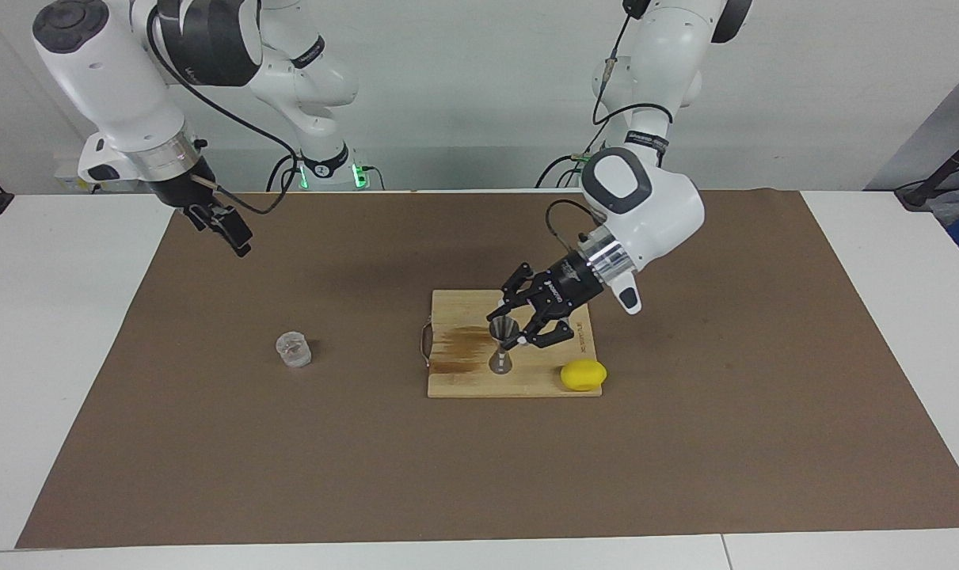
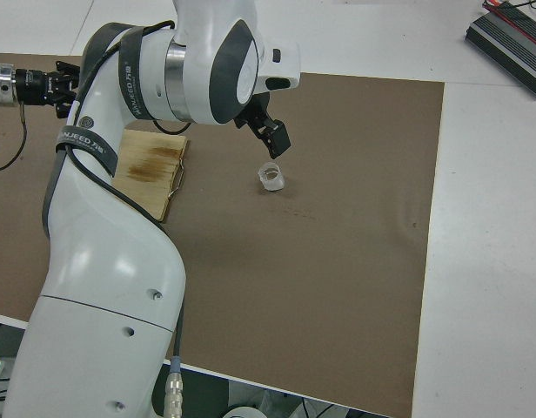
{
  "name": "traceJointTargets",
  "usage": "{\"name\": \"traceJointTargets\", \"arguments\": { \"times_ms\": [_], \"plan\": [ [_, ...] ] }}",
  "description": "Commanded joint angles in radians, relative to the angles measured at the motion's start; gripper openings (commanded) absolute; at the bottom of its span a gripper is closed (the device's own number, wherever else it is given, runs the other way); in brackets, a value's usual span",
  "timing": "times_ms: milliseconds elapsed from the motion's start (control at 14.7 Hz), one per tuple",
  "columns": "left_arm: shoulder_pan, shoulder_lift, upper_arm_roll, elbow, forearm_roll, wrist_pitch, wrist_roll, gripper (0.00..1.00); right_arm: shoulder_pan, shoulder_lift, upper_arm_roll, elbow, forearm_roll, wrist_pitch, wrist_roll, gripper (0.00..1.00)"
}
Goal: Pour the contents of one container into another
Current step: 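Carry the metal cup with the left gripper onto the cutting board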
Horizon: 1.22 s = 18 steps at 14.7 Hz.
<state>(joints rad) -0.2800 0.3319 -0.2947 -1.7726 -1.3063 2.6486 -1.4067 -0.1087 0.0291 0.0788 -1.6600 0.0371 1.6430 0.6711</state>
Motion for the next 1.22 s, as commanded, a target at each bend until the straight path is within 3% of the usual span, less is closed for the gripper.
{"name": "traceJointTargets", "arguments": {
  "times_ms": [0,407,1086,1154],
  "plan": [
    [-0.097,0.027,0.017,-0.011,-0.063,0.167,-0.003,0.0,-0.037,0.02,0.009,-0.015,0.059,0.043,0.123,1.0],
    [-0.18,0.076,0.017,-0.016,-0.048,0.244,-0.002,0.0,-0.126,0.152,0.009,-0.009,0.221,0.096,0.261,1.0],
    [-0.185,0.071,0.017,-0.082,0.012,0.251,0.0,0.0,-0.21,0.36,0.009,-0.015,0.414,0.232,0.346,1.0],
    [-0.185,0.07,0.017,-0.087,0.012,0.251,0.0,0.2,-0.229,0.392,0.01,-0.012,0.452,0.232,0.344,1.0]
  ]
}}
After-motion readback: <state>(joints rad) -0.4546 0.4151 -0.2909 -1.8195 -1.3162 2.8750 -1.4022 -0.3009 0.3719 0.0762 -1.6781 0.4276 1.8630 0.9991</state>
